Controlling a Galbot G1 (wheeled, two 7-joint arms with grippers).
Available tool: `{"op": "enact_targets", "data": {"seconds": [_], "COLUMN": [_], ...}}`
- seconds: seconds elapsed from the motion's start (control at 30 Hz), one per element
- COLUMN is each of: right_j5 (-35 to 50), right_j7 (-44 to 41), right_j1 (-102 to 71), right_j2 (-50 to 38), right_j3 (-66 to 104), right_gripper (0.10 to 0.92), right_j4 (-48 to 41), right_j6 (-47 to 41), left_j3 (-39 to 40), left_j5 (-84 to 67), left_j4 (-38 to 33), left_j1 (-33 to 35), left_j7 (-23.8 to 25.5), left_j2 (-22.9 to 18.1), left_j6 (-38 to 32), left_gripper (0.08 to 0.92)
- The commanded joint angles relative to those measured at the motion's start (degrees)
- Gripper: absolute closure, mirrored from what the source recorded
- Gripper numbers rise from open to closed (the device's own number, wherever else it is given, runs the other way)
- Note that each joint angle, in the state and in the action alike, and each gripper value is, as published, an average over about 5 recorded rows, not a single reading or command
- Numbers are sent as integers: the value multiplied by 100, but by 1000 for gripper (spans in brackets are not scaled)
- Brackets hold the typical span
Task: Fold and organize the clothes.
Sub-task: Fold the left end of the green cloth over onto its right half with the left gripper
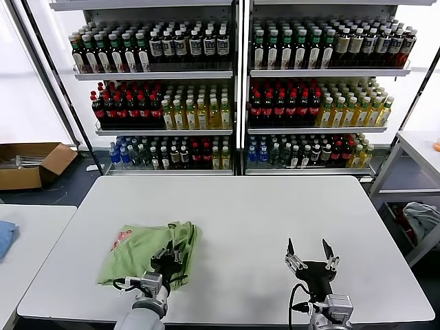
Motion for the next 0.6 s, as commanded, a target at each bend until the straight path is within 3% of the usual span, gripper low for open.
{"op": "enact_targets", "data": {"seconds": [0.03, 0.27, 0.47, 0.6], "right_j5": [-2, 28, 20, 17], "right_j7": [4, -2, 8, 11], "right_j1": [-9, 28, 60, 124], "right_j2": [-3, -20, -8, -8], "right_j3": [-11, -3, -59, -118], "right_gripper": [203, 203, 203, 203], "right_j4": [-40, -86, -215, -251], "right_j6": [16, 25, 55, 48], "left_j3": [407, 604, 733, 372], "left_j5": [-53, -795, -1876, -2653], "left_j4": [491, 156, -1117, -1831], "left_j1": [85, 269, 518, 456], "left_j7": [-1, 223, 597, 600], "left_j2": [-332, -352, -225, -116], "left_j6": [-787, -1051, -1138, -1008], "left_gripper": [708, 509, 353, 224]}}
